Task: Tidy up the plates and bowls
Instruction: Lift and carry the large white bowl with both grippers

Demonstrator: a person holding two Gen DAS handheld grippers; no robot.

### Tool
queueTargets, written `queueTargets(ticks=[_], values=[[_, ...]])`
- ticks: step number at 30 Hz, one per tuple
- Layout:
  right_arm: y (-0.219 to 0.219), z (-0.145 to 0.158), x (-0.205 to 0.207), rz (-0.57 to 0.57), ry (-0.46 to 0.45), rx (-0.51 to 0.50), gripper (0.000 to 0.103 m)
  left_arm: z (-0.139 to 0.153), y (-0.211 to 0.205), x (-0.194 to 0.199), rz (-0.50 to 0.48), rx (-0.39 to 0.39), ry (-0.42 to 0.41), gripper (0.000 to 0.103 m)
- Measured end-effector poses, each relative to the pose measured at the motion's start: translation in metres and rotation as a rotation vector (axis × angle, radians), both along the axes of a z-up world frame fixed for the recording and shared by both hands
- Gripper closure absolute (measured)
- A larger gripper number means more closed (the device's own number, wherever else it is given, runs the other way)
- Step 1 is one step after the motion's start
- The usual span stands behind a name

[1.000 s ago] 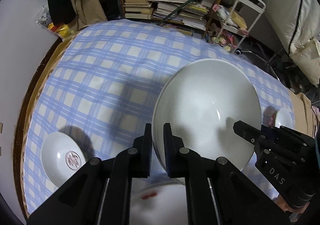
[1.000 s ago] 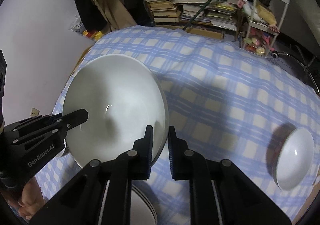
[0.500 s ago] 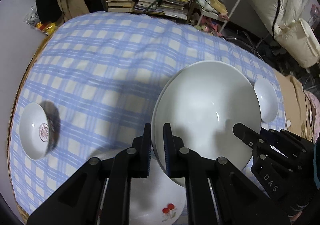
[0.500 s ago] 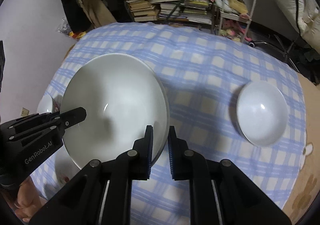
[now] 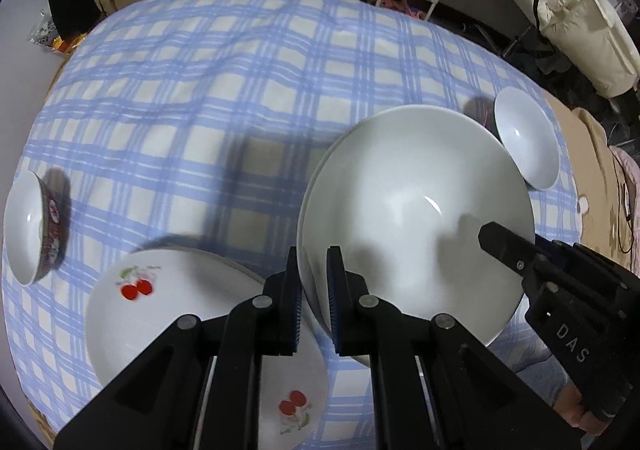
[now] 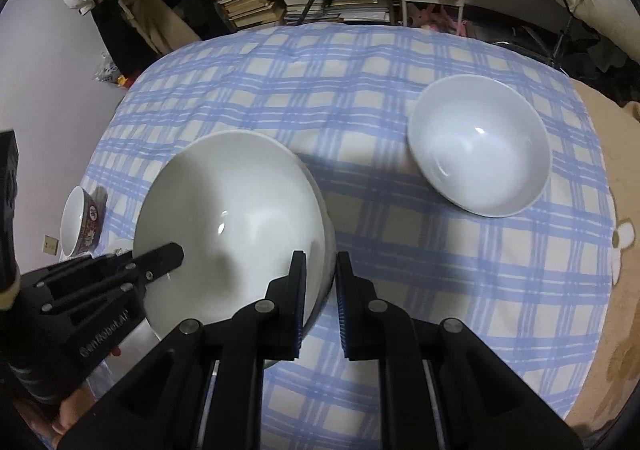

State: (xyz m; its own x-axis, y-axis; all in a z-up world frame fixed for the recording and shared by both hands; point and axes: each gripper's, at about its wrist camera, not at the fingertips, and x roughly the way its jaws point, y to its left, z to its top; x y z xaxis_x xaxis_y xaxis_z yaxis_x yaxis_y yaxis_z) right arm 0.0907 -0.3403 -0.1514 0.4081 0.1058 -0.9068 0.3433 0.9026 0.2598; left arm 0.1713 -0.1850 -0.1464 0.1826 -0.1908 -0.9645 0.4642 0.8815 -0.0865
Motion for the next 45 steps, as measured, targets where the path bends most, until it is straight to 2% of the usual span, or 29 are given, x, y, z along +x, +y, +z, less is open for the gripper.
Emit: queueTargets(ticks=[4, 8, 16, 21, 28, 34, 38, 39, 42, 43, 45], values=[[-0.001, -0.014, -0.003, 0.001, 0.037, -0.001, 0.087, -0.011, -0.004, -0.001, -0.017, 0.038, 0.007, 0.093], [0.003, -0.027, 0.000, 0.024, 0.091, -0.027, 0.087, -0.012, -0.005, -0.001, -0.009, 0.040, 0.010, 0.093], [0.000, -0.031, -0.001, 0.019, 0.094, -0.012, 0.088, -0.014, -0.015, -0.007, -0.014, 0.107, -0.022, 0.093], [-0.001, -0.029, -0.002, 0.018, 0.084, -0.002, 0.088, -0.009, -0.009, -0.007, 0.013, 0.083, -0.012, 0.090], [-0.008, -0.013, -0.006, -0.006, 0.015, 0.007, 0.087, 0.018, -0.008, -0.002, 0.017, 0.062, -0.059, 0.089], [-0.021, 0.015, -0.014, -0.054, -0.119, 0.009, 0.087, 0.047, -0.023, 0.008, 0.006, 0.020, -0.136, 0.084], [-0.032, 0.029, -0.021, -0.090, -0.184, -0.005, 0.086, 0.056, -0.039, 0.011, -0.002, -0.012, -0.155, 0.078], [-0.036, 0.032, -0.022, -0.101, -0.187, -0.025, 0.082, 0.058, -0.044, 0.013, -0.007, -0.022, -0.160, 0.074], [-0.049, 0.037, -0.021, -0.144, -0.192, -0.080, 0.056, 0.056, -0.054, 0.019, -0.017, -0.043, -0.158, 0.070], [-0.055, 0.039, -0.022, -0.160, -0.198, -0.089, 0.054, 0.055, -0.058, 0.018, -0.019, -0.041, -0.164, 0.069], [-0.069, 0.039, -0.022, -0.186, -0.208, -0.089, 0.052, 0.055, -0.068, 0.019, -0.037, -0.035, -0.189, 0.061]])
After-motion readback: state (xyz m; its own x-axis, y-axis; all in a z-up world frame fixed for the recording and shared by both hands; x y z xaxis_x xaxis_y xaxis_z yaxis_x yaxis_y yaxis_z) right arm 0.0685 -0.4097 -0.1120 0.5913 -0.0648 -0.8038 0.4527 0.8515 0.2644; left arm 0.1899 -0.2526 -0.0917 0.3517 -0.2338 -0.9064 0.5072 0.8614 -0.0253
